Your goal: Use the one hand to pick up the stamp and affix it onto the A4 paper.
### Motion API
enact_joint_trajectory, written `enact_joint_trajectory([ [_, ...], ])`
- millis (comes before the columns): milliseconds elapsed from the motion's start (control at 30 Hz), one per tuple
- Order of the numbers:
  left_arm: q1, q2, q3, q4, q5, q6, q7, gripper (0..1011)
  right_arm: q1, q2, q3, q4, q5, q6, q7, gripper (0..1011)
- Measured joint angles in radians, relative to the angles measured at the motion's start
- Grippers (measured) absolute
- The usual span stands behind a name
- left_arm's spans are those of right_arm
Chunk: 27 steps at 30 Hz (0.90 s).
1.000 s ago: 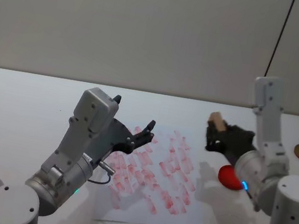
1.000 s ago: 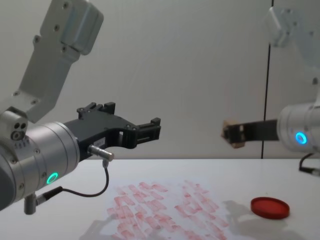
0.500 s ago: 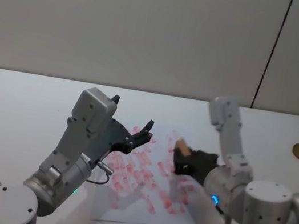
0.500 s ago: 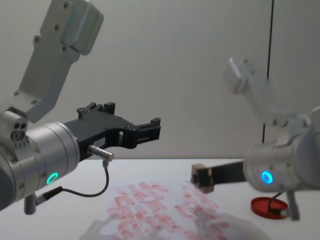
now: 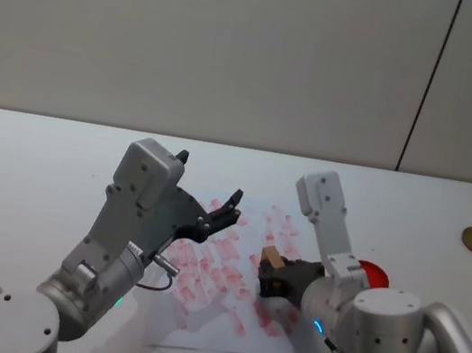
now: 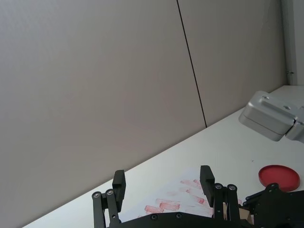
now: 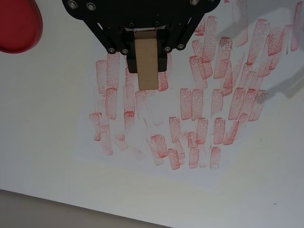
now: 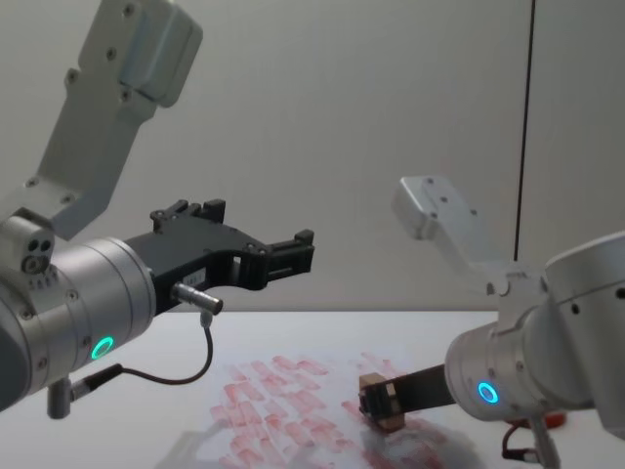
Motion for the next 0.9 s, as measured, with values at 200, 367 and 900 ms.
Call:
enact_joint_trajectory([
  [200,0.000,0.000,0.000,0.000,0.000,0.000,0.000,993,0.014,-0.011,-0.008,0.027,-0.027,0.022,-0.015,220],
  [367,0.000,0.000,0.000,0.000,0.000,0.000,0.000,993,0.024,-0.019,-0.010,0.054,-0.041,0.035,-0.023,220],
  [900,0.000,0.000,0.000,0.000,0.000,0.000,0.000,993,0.049,-0.032,0.001,0.109,-0.040,0.042,-0.023,220],
])
